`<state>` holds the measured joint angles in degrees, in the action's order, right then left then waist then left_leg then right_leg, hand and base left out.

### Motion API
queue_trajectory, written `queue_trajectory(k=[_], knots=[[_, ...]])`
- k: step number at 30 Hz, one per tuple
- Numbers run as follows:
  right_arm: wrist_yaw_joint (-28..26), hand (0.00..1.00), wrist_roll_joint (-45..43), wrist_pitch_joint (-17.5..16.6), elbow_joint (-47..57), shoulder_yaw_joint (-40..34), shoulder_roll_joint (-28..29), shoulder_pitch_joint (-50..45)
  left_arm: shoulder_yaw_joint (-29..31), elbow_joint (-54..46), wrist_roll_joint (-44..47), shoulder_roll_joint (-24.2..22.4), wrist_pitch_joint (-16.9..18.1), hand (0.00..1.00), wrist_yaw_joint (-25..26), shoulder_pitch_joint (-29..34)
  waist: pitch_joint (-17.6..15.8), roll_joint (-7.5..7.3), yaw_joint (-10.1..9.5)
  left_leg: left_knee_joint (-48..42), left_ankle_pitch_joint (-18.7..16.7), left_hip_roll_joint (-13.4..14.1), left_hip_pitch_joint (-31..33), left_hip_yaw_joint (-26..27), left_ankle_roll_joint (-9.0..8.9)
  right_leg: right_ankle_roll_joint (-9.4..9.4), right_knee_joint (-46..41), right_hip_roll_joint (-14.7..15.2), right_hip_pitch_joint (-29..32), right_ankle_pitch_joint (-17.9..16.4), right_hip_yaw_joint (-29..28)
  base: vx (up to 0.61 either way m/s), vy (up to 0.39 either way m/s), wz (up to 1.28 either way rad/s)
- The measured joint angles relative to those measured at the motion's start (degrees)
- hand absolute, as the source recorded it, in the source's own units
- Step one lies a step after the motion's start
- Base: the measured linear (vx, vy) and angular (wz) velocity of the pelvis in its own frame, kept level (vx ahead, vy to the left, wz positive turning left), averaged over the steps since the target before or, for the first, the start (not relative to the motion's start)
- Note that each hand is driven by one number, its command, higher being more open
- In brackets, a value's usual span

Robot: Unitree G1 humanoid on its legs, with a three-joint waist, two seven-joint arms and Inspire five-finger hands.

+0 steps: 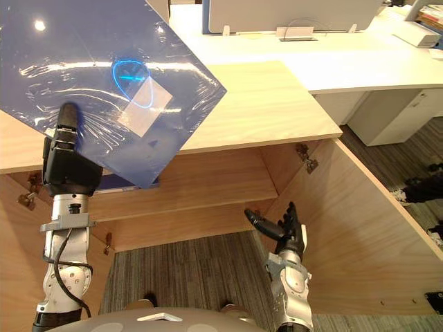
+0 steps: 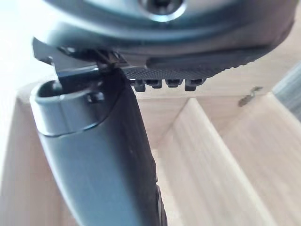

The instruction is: Walk over to the cabinet, pick up the folder, carry it to the office cabinet, place the folder inside the office cabinet, then close the office cabinet door

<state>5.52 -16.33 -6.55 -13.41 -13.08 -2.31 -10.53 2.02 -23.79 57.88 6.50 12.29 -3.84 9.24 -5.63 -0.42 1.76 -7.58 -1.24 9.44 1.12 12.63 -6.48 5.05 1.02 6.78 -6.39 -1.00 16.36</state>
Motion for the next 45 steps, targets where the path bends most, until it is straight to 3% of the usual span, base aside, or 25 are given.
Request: queue_trajectory(k=[4, 13, 22, 31, 33, 37, 45], knots=[[-2.13, 1.0, -5.13, -0.08, 10.93, -1.32, -2.61, 0.35, -0.17, -0.77, 0.0, 0.31, -0.13, 0.0, -1.19, -0.09, 0.36, 0.54, 0.3, 0.95, -0.03, -0.75, -0.66, 0.42, 0.09, 0.41, 0.79, 0.52, -0.19, 0.82, -1.0, 0.08, 0.028, -0.12], [-7.23, 1.0, -14.66, -0.18, 20.28, 1.58, -11.26, 2.69, -3.11, -0.73, 0.33, 5.44, -1.29, 0.0, -3.45, -0.21, 0.63, 0.22, 0.11, 2.38, -0.04, -1.12, -2.17, 0.76, 0.08, 0.54, 1.29, 0.63, -0.72, 0.93, -1.44, 0.02, 0.008, -0.02], [-12.05, 1.0, -27.05, -0.19, 30.97, 10.88, -11.76, 2.09, -7.01, -0.08, 0.51, 7.45, -1.88, 0.0, -3.97, -2.02, 1.9, -0.02, 0.47, 2.66, -0.08, -1.29, -2.73, 1.81, 0.15, 0.63, 2.3, 0.67, -0.69, 1.96, -2.71, -0.02, 0.013, -0.08], [-12.88, 1.0, -30.22, -0.25, 32.43, 13.81, -14.13, 2.4, -6.43, 1.02, 2.31, 7.27, -1.86, 0.0, -3.86, -2.85, 3.44, -0.47, -0.16, 2.71, -0.14, -1.91, -2.48, 1.7, 0.27, 1.02, 3.06, 1.15, -0.75, 2.23, -2.7, 0.0, 0.0, 0.0], [-12.83, 1.0, -30.31, -0.26, 32.43, 14.06, -17.53, 2.71, -6.51, 2.34, 2.72, 8.27, -1.87, 0.0, -4.06, -3.41, 3.48, -0.54, -0.2, 2.72, -0.18, -1.98, -2.42, 1.7, 0.32, 1.05, 3.08, 1.22, -0.72, 2.25, -2.71, 0.0, 0.0, 0.0], [-14.26, 1.0, -30.31, -0.07, 32.42, 16.05, -29.7, 4.2, -5.58, 5.91, 4.79, 13.74, -2.36, 0.0, -5.43, -4.49, 3.51, -0.54, -0.07, 2.74, -0.17, -1.89, -2.33, 1.69, 0.31, 1.06, 3.1, 1.11, -0.64, 2.27, -2.76, 0.0, 0.0, 0.0], [-20.16, 1.0, -31.75, 0.08, 31.45, 16.05, -34.05, 4.43, -4.01, 6.19, 5.37, 15.11, -2.34, 0.0, -9.06, -4.29, 3.67, -0.8, -0.34, 2.79, -0.19, -2.01, -2.04, 1.44, 0.34, 1.09, 3.19, 1.22, -0.57, 2.28, -2.55, 0.0, 0.001, 0.0]])
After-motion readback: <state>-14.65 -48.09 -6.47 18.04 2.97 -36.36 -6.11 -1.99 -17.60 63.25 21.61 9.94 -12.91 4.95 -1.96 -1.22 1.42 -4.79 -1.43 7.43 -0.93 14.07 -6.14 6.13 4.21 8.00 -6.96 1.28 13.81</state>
